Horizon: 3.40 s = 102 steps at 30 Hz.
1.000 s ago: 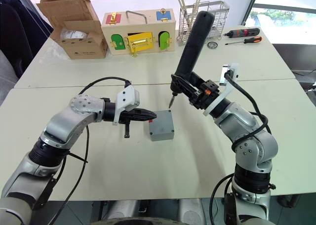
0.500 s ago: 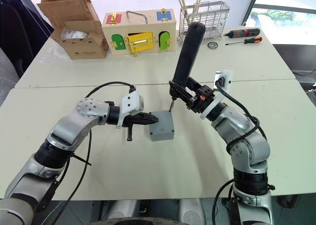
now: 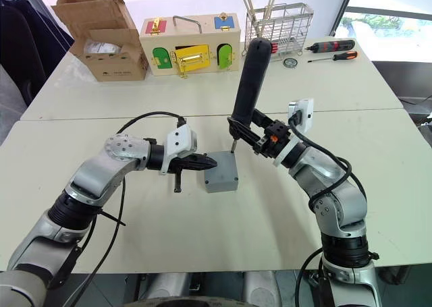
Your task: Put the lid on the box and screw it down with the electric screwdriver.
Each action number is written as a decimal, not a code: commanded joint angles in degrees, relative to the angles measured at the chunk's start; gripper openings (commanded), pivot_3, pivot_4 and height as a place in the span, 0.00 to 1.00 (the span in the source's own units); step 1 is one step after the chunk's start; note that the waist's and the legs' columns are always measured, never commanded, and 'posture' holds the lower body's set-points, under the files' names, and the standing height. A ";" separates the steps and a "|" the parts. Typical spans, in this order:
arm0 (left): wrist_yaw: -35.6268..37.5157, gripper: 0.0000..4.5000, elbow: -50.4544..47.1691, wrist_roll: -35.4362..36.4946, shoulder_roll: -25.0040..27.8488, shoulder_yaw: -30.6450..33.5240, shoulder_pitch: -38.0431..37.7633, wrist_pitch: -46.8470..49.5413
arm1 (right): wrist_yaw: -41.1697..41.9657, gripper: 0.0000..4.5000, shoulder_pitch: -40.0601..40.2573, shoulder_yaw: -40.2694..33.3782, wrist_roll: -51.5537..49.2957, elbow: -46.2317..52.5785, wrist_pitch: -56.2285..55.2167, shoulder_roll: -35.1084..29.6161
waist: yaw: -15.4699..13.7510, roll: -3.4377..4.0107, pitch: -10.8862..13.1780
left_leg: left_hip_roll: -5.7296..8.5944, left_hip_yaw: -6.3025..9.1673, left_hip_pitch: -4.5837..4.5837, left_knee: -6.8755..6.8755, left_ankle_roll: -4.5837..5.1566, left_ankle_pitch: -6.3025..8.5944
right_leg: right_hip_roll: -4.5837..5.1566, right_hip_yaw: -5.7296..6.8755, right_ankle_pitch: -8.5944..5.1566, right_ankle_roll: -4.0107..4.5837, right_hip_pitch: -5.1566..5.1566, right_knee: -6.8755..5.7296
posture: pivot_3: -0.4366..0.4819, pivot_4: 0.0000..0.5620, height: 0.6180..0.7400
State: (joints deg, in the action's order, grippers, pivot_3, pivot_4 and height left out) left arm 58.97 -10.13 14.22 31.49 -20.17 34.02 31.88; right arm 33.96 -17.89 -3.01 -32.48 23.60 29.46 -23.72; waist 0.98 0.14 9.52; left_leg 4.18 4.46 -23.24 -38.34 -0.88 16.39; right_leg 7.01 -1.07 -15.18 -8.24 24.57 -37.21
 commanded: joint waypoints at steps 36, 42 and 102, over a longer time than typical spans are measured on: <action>-0.36 0.00 0.79 -4.24 -1.16 -3.03 -0.70 -0.95 | 4.86 0.40 5.95 9.36 9.07 -9.35 -5.98 -0.81 | -0.32 -0.69 -1.38 | -0.12 0.18 1.81 0.46 0.69 0.48 | -0.19 0.04 -0.05 0.01 -2.08 1.03 | 0.48 0.27 0.92; -0.41 0.00 0.71 -4.21 -1.17 -2.95 -0.86 -0.98 | 5.07 0.40 6.44 9.46 9.80 -9.88 -6.31 -0.77 | -0.35 -0.70 -1.43 | -0.13 0.20 1.82 0.46 0.69 0.48 | -0.19 0.05 -0.05 0.01 -2.10 1.05 | 0.48 0.27 0.92; -1.46 0.00 2.51 -3.41 -3.52 -1.28 -0.40 -2.63 | -4.11 0.40 -12.91 -11.76 -18.63 -0.11 10.56 -4.76 | -0.72 -0.22 -1.04 | -0.08 0.39 0.98 0.38 0.62 0.44 | -0.08 -0.01 -0.06 -0.01 -1.47 1.16 | 0.48 0.27 0.92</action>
State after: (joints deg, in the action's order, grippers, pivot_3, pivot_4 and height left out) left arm 57.46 -8.44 10.70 27.98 -22.55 33.52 29.07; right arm 31.59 -27.22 -9.06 -43.68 19.20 38.00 -27.70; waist 0.26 -0.08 8.48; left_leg 4.09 4.86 -22.52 -38.00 -0.31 16.80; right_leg 6.93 -1.07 -15.24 -8.25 23.39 -36.13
